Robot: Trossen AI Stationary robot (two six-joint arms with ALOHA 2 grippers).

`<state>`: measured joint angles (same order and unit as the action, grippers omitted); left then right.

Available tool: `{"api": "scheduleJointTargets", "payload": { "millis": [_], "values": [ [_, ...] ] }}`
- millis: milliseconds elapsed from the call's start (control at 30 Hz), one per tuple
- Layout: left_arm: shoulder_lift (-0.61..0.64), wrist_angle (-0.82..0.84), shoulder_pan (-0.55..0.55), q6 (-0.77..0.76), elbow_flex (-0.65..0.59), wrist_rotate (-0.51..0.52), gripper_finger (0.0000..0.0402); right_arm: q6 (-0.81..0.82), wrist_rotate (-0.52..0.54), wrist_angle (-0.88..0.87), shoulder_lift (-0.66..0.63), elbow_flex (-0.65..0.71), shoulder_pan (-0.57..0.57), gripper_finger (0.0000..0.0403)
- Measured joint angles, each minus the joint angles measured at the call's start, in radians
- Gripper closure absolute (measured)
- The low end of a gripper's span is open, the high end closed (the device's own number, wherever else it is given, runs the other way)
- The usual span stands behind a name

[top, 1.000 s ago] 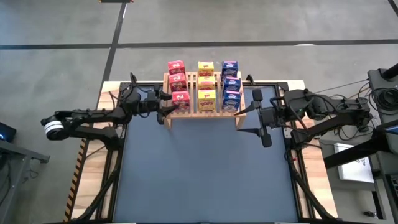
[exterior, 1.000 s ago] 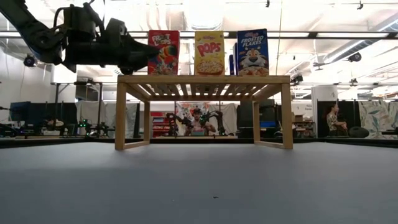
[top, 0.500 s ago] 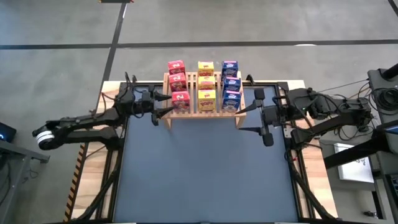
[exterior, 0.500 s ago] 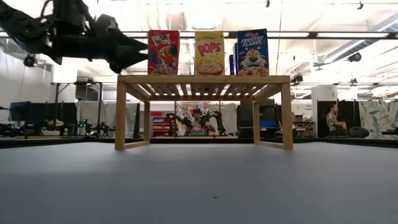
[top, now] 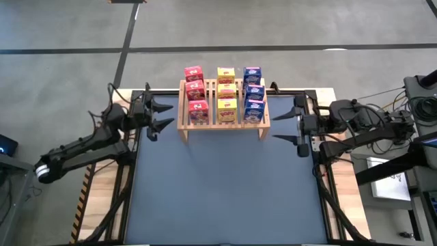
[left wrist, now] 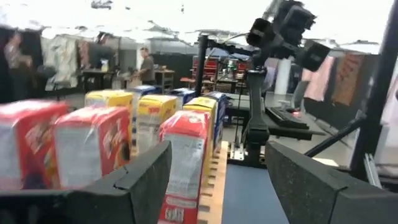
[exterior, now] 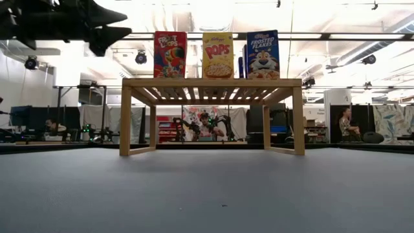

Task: Stack cereal on shelf
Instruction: Return to Home Position

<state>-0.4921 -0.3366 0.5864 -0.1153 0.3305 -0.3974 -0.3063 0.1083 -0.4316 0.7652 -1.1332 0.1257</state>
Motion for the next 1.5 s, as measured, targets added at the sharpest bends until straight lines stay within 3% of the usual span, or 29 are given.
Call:
{"api": "scheduleJointTargets", "payload": {
  "millis": [167, 400, 567, 767, 933, 1067, 1267, 1500],
  "values": [
    [0.063, 0.117, 0.001, -0.052, 0.000, 0.052, 0.0178, -0.006, 0.046, 0.094, -0.114, 0.137, 0.000, 0.0172],
    [0.161, 0.129, -0.001, -0.063, 0.000, 0.048, 0.0219, -0.008, 0.156, 0.212, -0.309, 0.331, 0.000, 0.0172],
    [0.231, 0.185, -0.001, -0.086, 0.000, 0.052, 0.0264, 0.005, 0.198, 0.237, -0.430, 0.427, 0.000, 0.0172],
    [0.274, 0.258, -0.012, -0.113, -0.045, 0.066, 0.0335, 0.039, 0.356, 0.230, -0.546, 0.565, 0.000, 0.0172],
    [0.350, 0.260, -0.014, -0.113, -0.086, 0.066, 0.0389, 0.051, 0.363, 0.236, -0.670, 0.646, 0.000, 0.0172],
    [0.417, 0.285, -0.015, -0.127, -0.106, 0.066, 0.0398, 0.061, 0.364, 0.269, -0.762, 0.674, 0.000, 0.0173],
    [0.493, 0.263, -0.025, -0.148, -0.177, 0.066, 0.0401, 0.061, 0.369, 0.322, -0.734, 0.693, 0.000, 0.0193],
    [0.492, 0.163, -0.037, -0.169, -0.276, 0.044, 0.0401, 0.019, 0.330, 0.459, -0.707, 0.786, 0.000, 0.0252]
  ]
}}
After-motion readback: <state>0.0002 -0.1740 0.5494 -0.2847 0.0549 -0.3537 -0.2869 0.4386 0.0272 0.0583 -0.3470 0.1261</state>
